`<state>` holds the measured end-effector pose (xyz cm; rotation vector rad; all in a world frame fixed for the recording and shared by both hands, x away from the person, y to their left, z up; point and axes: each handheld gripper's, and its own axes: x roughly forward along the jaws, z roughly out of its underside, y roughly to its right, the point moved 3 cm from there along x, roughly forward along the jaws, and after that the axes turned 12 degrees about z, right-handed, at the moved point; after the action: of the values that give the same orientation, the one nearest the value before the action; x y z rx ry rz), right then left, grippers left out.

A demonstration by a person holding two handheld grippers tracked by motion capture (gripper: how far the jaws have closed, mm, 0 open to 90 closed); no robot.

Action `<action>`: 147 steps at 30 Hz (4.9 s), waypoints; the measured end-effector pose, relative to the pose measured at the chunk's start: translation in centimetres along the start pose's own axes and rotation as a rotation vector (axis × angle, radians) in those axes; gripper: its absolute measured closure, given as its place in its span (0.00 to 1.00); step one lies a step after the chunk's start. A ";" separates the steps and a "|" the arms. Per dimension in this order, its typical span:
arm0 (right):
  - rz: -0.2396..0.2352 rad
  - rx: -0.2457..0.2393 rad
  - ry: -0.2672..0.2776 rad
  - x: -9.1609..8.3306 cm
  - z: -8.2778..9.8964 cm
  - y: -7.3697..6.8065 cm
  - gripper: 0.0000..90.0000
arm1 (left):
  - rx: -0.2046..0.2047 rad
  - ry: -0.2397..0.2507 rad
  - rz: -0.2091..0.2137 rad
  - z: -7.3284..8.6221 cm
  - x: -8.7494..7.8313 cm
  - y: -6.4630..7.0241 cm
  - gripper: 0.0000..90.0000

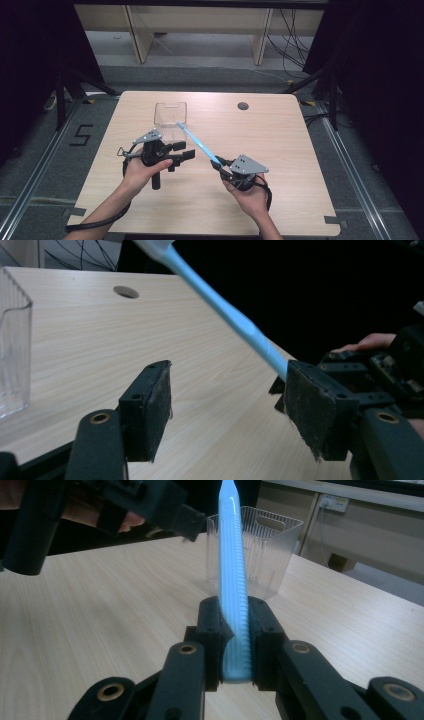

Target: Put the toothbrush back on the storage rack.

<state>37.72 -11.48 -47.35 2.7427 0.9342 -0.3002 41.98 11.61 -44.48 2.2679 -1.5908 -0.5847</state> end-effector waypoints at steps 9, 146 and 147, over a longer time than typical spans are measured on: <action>0.001 0.012 0.028 0.2 -0.4 -0.3 0.88 | -0.010 0.034 0.051 -0.4 1.8 0.6 0.49; 0.254 0.212 -0.075 -4.8 6.5 3.9 0.54 | 0.431 0.068 -0.465 -8.0 -6.2 -7.6 0.92; 0.254 0.212 -0.075 -4.8 6.5 3.9 0.54 | 0.434 0.064 -0.467 -8.0 -6.3 -7.7 0.92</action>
<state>35.68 -19.04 -51.65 2.9768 0.5542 -0.4750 50.30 20.25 -40.23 2.9821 -1.2478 -0.2793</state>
